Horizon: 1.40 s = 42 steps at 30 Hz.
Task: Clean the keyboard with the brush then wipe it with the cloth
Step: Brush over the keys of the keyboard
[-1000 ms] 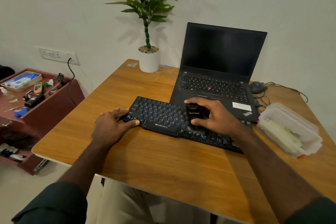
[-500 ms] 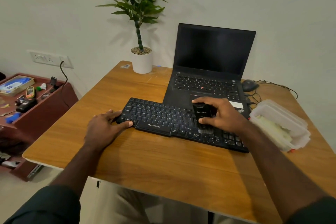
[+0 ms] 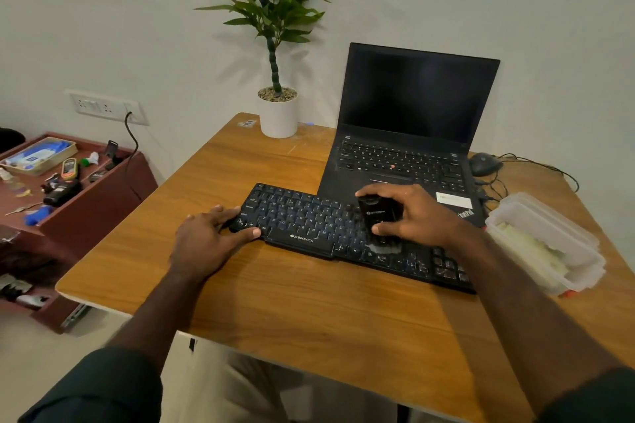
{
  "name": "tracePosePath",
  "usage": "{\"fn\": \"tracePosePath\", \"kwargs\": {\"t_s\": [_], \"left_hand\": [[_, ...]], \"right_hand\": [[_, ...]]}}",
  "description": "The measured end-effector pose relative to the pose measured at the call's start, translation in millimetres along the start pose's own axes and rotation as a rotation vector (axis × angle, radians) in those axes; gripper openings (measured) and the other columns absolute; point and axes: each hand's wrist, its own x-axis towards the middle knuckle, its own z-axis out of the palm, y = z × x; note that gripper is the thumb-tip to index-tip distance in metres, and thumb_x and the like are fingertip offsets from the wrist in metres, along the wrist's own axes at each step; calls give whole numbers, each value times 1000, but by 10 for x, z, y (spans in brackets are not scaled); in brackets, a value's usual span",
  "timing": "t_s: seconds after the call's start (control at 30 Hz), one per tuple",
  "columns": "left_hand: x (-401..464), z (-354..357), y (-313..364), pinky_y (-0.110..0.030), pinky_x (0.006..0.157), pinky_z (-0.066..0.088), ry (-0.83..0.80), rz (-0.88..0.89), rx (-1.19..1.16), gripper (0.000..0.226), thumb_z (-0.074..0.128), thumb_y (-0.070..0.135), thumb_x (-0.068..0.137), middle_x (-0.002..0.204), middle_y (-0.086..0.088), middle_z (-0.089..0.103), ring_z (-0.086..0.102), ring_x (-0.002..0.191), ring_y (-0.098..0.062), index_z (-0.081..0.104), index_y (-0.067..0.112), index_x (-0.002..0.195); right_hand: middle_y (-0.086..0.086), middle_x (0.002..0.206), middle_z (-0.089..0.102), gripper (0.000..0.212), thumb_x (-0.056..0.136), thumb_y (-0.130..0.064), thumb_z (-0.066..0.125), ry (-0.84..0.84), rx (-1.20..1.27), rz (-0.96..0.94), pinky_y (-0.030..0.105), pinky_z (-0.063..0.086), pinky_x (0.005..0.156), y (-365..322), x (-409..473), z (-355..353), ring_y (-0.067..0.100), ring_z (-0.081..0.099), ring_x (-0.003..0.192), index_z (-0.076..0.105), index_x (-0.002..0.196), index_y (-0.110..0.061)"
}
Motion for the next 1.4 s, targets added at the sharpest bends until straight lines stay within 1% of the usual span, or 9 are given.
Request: {"fn": "tracePosePath", "kwargs": {"t_s": [0.17,0.47,0.6,0.73,0.8,0.9,1.07,1.23,1.4], "left_hand": [[-3,29,-17,-55,107,43,10,-11,-7,100,58,95,54,144,-9,54,56,126,-31,62,31,131],[-30,35,55,-58,106,42,3,14,-28,95,59,90,60,135,-4,63,57,124,-23,61,29,133],[-304,291,489,-52,120,17,155,158,81,58,64,53,87,150,0,48,31,146,-17,56,26,137],[-507,719,1095,-48,122,9,-46,471,185,72,39,76,82,152,6,45,26,147,-10,57,30,135],[-488,857,1295,-45,123,4,-111,537,269,74,37,78,84,156,7,39,21,149,-8,52,32,140],[-428,952,1342,-43,123,2,-172,512,321,71,39,77,86,158,12,34,18,149,-4,46,36,144],[-398,1001,1213,-43,120,10,-141,527,289,78,26,82,80,153,15,42,26,145,-2,50,39,141],[-390,1022,1208,-45,121,13,-125,534,275,76,28,82,80,152,14,44,28,145,-3,52,39,139],[-392,1018,1214,-44,120,14,-114,538,279,76,28,82,80,150,14,46,31,144,-5,53,38,138]], "right_hand": [[-5,127,65,66,82,-11,82,142,155,-73,23,56,92,-89,0,154,3,64,111,56,137,-36],[-13,125,61,65,82,-14,82,-54,-8,101,21,52,86,232,-385,-385,4,62,111,56,133,-44],[-8,129,63,65,83,-16,82,189,107,10,24,58,89,171,-409,-305,4,62,115,55,137,-41],[-14,130,62,68,83,-18,82,233,128,-48,18,55,91,121,-363,-104,-2,60,117,52,138,-46],[-18,131,60,69,84,-20,81,208,90,-41,17,54,91,158,-396,-65,-1,59,119,51,138,-50],[-26,124,57,69,85,-18,80,159,61,4,15,54,86,262,-563,-169,-5,58,115,50,136,-54],[-19,121,63,65,82,-12,83,41,-21,76,14,50,87,433,-808,-546,-4,60,111,58,135,-40],[-14,129,63,67,82,-12,82,208,102,4,23,56,92,312,-718,-329,1,61,116,57,138,-38],[-12,125,63,68,85,-14,80,192,43,33,29,57,93,407,-806,-324,4,61,114,53,140,-42]]}}
